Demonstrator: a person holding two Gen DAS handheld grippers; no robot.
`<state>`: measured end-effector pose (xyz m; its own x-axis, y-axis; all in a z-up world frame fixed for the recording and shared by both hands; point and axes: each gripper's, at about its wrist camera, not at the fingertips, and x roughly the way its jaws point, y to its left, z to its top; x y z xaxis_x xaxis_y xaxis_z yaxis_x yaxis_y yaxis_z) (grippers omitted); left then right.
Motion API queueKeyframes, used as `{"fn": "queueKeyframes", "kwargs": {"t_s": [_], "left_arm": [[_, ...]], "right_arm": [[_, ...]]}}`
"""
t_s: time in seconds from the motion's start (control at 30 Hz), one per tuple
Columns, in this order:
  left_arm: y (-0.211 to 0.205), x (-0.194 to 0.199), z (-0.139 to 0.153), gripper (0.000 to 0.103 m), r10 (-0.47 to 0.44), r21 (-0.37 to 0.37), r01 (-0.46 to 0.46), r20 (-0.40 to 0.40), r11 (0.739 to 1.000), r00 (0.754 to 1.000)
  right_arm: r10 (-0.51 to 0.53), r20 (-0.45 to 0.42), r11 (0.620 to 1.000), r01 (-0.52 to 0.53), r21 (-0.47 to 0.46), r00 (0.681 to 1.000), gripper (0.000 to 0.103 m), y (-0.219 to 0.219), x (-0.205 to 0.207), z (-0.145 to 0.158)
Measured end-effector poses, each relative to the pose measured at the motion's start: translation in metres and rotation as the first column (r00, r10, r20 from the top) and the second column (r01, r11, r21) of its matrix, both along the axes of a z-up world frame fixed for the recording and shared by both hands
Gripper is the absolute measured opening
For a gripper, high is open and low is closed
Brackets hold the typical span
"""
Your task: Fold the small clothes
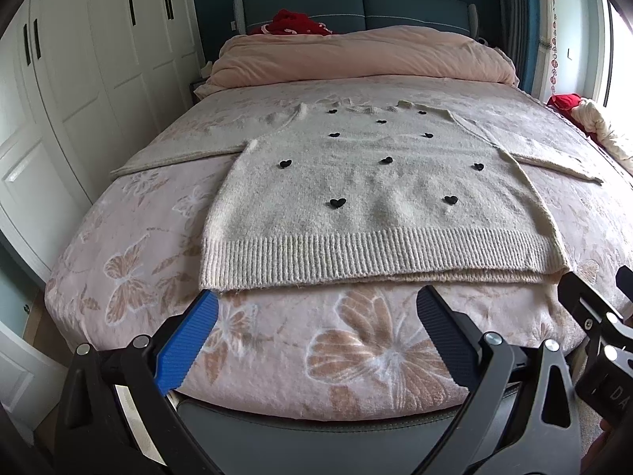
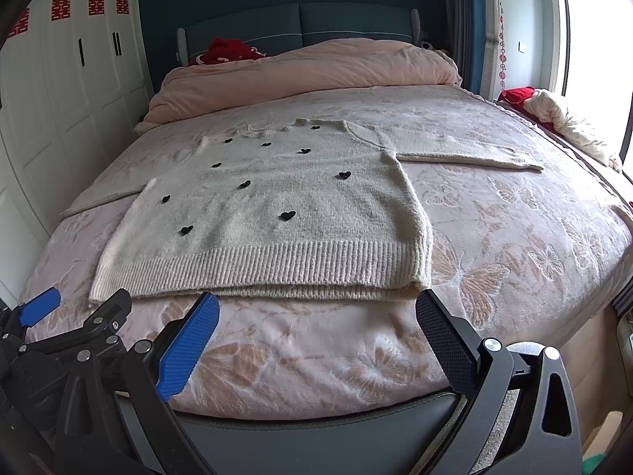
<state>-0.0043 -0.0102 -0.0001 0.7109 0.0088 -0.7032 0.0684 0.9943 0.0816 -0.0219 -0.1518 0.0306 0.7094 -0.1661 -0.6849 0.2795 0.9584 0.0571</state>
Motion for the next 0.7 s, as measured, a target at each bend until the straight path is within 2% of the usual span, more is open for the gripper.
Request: {"fn": "queueKeyframes", "kwargs": {"t_s": [0.7], "left_arm": [[-0.0008, -0.0011, -0.0031, 0.098, 0.001, 0.011, -0.001, 0.001, 1.000, 1.000]], "right_arm": [[0.012, -0.010, 1.000, -0.012, 0.000, 1.000, 0.098, 0.0039, 0.0014, -0.0035]]}}
